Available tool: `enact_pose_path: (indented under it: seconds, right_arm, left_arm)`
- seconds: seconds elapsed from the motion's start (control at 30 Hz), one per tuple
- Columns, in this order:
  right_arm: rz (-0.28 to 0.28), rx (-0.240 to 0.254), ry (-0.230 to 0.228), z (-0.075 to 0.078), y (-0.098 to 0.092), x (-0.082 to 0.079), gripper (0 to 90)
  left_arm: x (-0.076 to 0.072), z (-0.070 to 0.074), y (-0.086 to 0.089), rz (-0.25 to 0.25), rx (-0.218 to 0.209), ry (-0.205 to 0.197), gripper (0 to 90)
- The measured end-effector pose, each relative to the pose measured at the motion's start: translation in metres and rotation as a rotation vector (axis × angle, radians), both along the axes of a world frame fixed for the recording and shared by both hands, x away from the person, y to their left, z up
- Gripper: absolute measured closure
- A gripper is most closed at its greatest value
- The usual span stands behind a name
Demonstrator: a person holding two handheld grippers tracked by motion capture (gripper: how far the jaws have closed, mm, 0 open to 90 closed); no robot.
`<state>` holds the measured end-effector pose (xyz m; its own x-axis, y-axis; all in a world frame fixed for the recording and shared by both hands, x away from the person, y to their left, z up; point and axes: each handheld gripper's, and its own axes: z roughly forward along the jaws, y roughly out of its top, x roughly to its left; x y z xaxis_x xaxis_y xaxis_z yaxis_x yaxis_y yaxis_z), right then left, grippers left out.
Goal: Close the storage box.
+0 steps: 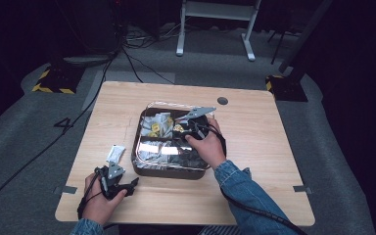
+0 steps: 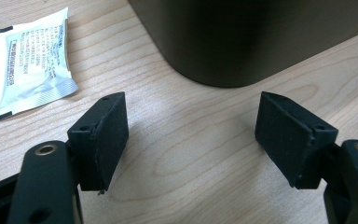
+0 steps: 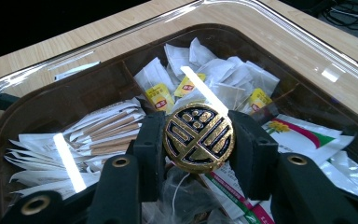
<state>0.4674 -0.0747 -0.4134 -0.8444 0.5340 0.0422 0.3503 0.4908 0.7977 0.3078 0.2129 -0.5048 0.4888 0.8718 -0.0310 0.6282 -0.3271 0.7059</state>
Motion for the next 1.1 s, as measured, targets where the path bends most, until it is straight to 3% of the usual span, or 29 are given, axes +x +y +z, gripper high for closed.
enact_pose_path:
  seconds: [0.57, 1.1]
  right_arm:
    - [0.021, -0.029, 0.012, -0.019, 0.017, 0.005, 58.9]
    - [0.011, -0.029, 0.029, -0.025, 0.021, 0.008, 58.8]
  left_arm:
    - [0.000, 0.000, 0.000, 0.000, 0.000, 0.000, 26.2]
    - [0.000, 0.000, 0.000, 0.000, 0.000, 0.000, 26.2]
